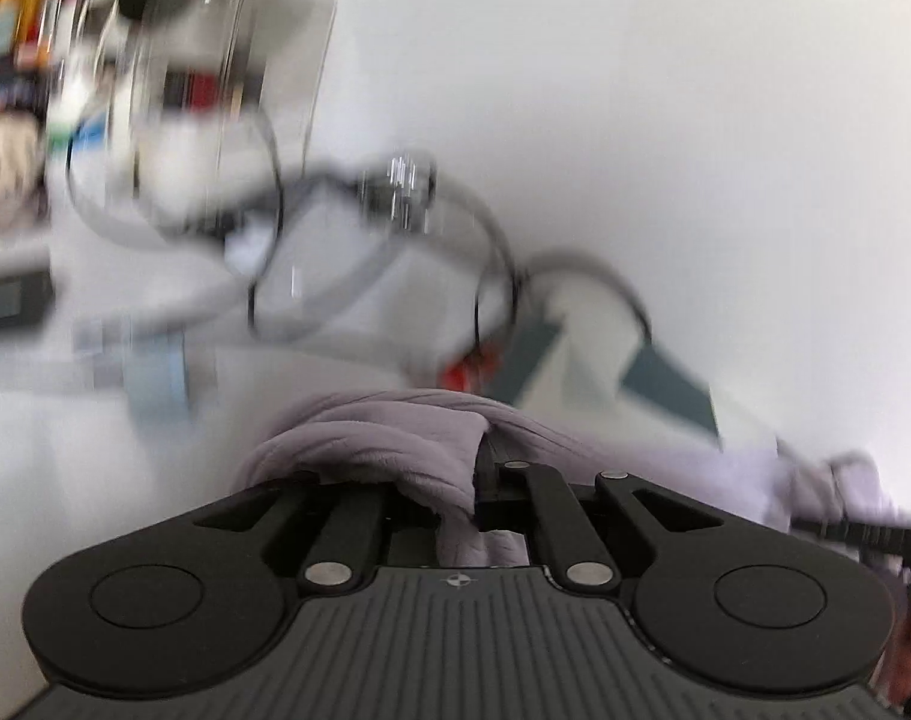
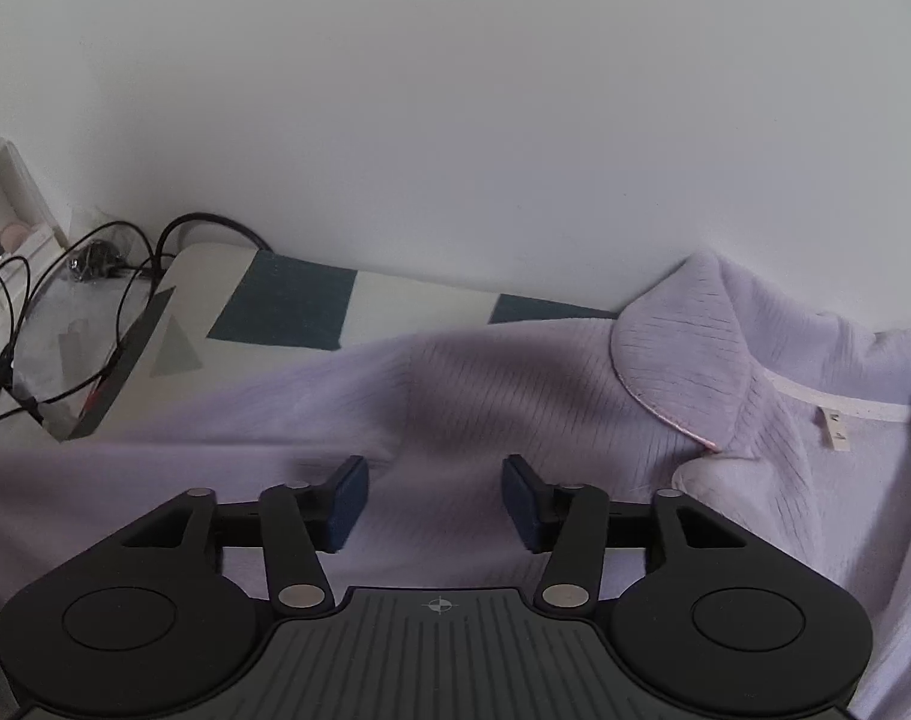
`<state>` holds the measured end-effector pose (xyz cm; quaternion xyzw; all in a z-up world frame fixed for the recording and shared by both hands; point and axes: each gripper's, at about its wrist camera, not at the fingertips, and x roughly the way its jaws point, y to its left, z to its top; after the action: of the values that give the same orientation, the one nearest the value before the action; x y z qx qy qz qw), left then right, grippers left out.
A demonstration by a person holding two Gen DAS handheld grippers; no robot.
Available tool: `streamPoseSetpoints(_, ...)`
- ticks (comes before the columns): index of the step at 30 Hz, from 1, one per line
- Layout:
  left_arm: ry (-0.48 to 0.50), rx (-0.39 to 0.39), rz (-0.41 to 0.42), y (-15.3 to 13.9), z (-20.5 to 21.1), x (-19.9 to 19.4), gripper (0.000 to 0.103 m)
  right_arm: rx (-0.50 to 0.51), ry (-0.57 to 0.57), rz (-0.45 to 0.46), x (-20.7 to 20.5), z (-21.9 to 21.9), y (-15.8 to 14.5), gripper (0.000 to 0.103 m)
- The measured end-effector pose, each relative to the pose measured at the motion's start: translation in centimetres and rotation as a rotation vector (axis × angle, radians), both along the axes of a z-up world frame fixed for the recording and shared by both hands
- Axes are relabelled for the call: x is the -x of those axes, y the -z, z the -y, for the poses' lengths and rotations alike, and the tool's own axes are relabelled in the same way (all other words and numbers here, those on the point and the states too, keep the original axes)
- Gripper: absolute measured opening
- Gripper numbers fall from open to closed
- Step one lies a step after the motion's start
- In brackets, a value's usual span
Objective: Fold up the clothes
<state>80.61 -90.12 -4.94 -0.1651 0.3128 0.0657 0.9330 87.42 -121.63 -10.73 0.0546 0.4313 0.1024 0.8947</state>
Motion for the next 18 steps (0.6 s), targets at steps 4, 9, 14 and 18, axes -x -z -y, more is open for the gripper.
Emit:
streamPoseSetpoints(4, 0.01, -0.04, 0.043, -0.9, -0.2, -2.3, 0.008, 0.026, -0.025, 0.003, 0.0, -1.5, 0.9, 0.056)
streamPoseSetpoints(9, 0.021, -0.076, 0.002, 0.7, 0.2, -4.8, 0.008, 0.093, -0.055, 0.051, -0.7, -3.2, 1.9, 0.067)
streamPoseSetpoints(14, 0.057, -0.057, -0.141, 1.9, 0.8, -6.1, 0.042, 0.179, -0.042, 0.117, -0.8, -4.7, 2.1, 0.068)
streamPoseSetpoints(18, 0.155, -0.058, -0.155, 0.4, 2.1, -3.5, 0.079, 0.155, -0.015, 0.13, 0.9, -4.4, 1.1, 0.085)
